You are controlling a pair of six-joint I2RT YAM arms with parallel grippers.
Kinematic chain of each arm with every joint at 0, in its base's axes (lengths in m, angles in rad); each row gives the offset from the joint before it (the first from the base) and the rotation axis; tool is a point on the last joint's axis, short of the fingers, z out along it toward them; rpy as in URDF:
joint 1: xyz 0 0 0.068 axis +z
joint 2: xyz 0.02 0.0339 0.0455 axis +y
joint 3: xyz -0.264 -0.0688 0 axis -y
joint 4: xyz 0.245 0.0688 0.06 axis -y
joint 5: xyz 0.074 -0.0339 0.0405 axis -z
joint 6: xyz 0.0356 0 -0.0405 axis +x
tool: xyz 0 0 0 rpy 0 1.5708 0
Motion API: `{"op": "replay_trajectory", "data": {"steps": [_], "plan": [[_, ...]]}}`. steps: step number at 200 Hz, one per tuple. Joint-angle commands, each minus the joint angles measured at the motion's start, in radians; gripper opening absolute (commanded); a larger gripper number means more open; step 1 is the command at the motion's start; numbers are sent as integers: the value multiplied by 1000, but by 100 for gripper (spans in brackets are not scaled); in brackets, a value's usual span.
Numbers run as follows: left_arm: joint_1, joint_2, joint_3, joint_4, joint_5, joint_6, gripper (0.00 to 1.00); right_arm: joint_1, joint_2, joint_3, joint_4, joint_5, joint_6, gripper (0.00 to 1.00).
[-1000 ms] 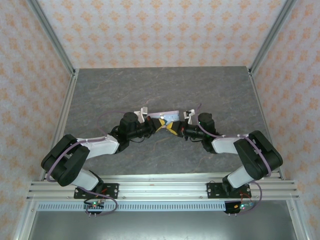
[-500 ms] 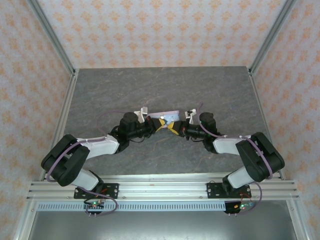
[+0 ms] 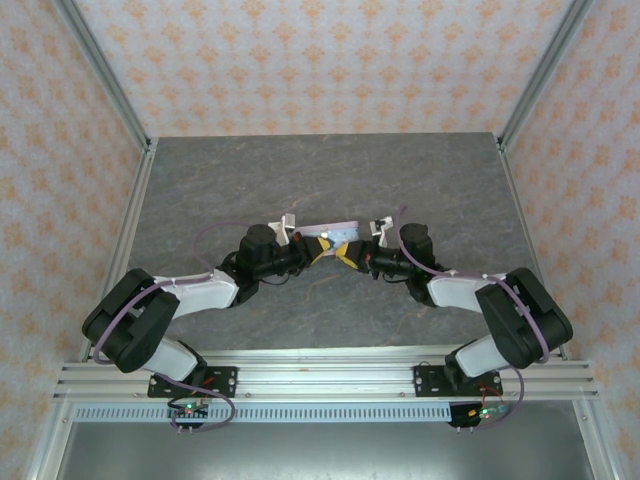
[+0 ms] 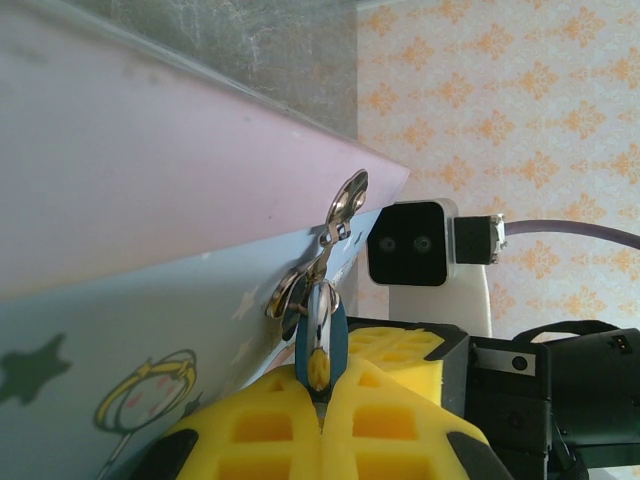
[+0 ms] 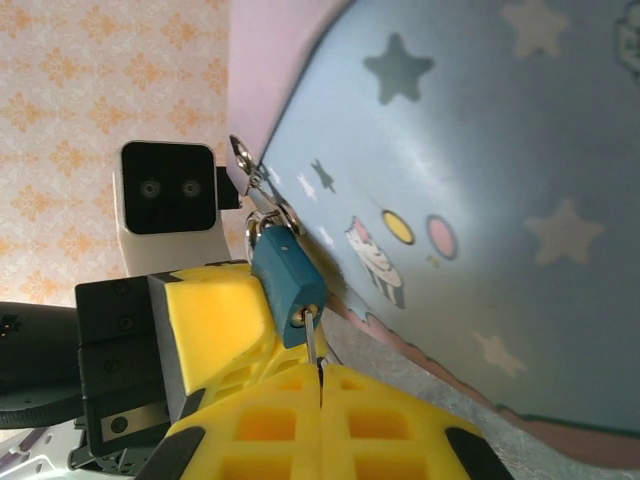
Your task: Unlock a padlock with a key
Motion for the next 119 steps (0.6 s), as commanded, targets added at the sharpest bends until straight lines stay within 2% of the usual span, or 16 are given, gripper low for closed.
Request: {"op": "replay_trajectory", "data": {"steps": [1,119], "plan": [[0,0,-1,54,12,17,0,-6,-22,31,7,-16,-26,0],[-2,-9,-9,80,31,12,0,-8,44,70,41,-37,-38,0]]}}
